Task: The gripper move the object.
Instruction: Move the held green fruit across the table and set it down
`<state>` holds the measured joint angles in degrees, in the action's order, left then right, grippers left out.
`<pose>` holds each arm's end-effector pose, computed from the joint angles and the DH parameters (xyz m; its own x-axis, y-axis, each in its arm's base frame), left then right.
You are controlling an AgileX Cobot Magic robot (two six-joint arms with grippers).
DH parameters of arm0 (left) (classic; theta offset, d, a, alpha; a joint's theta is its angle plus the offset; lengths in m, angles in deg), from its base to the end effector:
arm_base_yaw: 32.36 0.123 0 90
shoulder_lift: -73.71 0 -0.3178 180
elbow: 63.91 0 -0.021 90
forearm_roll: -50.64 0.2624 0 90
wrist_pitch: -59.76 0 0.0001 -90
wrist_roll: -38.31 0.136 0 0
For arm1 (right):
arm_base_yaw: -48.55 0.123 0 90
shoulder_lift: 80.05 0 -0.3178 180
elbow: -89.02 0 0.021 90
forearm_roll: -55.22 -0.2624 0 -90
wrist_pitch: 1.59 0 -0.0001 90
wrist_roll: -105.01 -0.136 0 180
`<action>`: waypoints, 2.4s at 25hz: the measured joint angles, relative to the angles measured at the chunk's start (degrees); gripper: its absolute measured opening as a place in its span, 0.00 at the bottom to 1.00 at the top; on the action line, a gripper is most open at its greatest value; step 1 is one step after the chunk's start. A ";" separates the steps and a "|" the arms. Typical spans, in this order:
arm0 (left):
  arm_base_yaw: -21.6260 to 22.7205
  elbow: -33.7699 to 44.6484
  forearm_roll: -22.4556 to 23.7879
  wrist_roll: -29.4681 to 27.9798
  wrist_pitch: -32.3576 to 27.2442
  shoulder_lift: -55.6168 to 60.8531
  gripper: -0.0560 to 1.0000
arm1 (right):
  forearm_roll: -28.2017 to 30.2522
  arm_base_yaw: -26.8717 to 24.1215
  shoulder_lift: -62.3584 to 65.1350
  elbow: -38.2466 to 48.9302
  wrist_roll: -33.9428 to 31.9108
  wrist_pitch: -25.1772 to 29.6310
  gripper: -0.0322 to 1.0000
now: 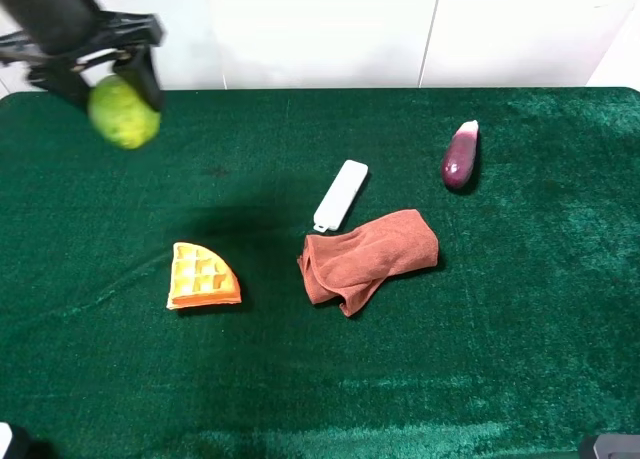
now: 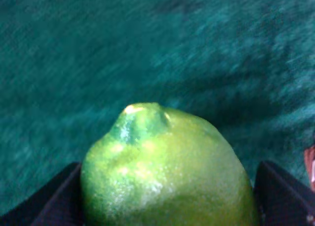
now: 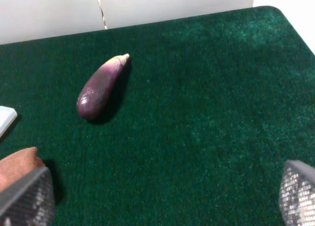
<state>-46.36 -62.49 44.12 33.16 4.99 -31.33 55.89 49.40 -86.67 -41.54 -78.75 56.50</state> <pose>0.3695 -0.1051 0.2476 -0.9485 0.0773 -0.3071 0.1245 0.9827 -0.1370 0.0144 -0.0011 0.2678 -0.4087 0.0533 -0.9111 0.0185 0.9986 0.0502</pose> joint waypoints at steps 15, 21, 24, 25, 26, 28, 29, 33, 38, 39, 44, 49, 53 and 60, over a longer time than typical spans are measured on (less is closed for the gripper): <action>-11.94 -23.52 3.08 -0.02 0.14 -20.96 0.70 | 0.00 0.00 0.00 0.00 0.00 0.05 0.70; -15.09 -28.41 5.94 0.04 2.32 -27.01 0.70 | 0.00 0.00 0.00 0.00 0.00 0.05 0.70; -16.49 -28.94 6.52 0.61 3.85 -28.95 0.70 | 0.00 0.00 0.00 0.00 0.00 0.05 0.70; -17.01 -28.94 6.87 0.85 4.49 -29.37 0.70 | 0.00 0.00 0.00 0.00 0.00 0.05 0.70; -17.46 -28.94 7.00 1.11 4.98 -29.95 0.70 | 0.00 0.00 0.00 0.00 0.00 0.05 0.70; -18.54 -29.22 7.47 1.32 6.15 -30.98 0.70 | 0.00 0.00 0.00 0.00 0.00 0.05 0.70; -19.01 -29.41 7.65 1.45 6.73 -31.56 0.70 | 0.00 0.00 0.00 0.00 0.00 0.05 0.70; -20.47 -29.54 8.67 1.67 8.70 -33.27 0.70 | -0.12 0.00 0.00 0.00 0.00 0.05 0.70; -21.19 -29.59 11.26 1.72 11.06 -35.13 0.70 | -0.19 0.00 0.00 0.00 0.00 -0.01 0.70; -21.20 -29.59 11.65 1.73 11.49 -35.43 0.70 | -0.19 0.00 0.00 0.00 0.00 -0.01 0.70; -21.20 -29.59 12.37 1.73 12.16 -36.89 0.70 | -0.30 0.00 0.00 0.00 0.00 -0.01 0.70; -21.31 -29.59 12.37 1.73 12.74 -37.05 0.70 | -0.67 0.00 0.00 0.00 0.00 -0.01 0.70; -21.31 -29.59 12.37 1.73 13.02 -37.05 0.70 | -0.67 0.00 0.00 0.00 0.00 -0.01 0.70; -21.31 -29.59 12.37 1.84 13.12 -37.05 0.70 | -0.67 0.00 0.00 0.00 0.00 -0.01 0.70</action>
<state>-67.67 -92.08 56.49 35.00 18.11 -68.37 55.22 49.40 -86.67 -41.54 -78.75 56.49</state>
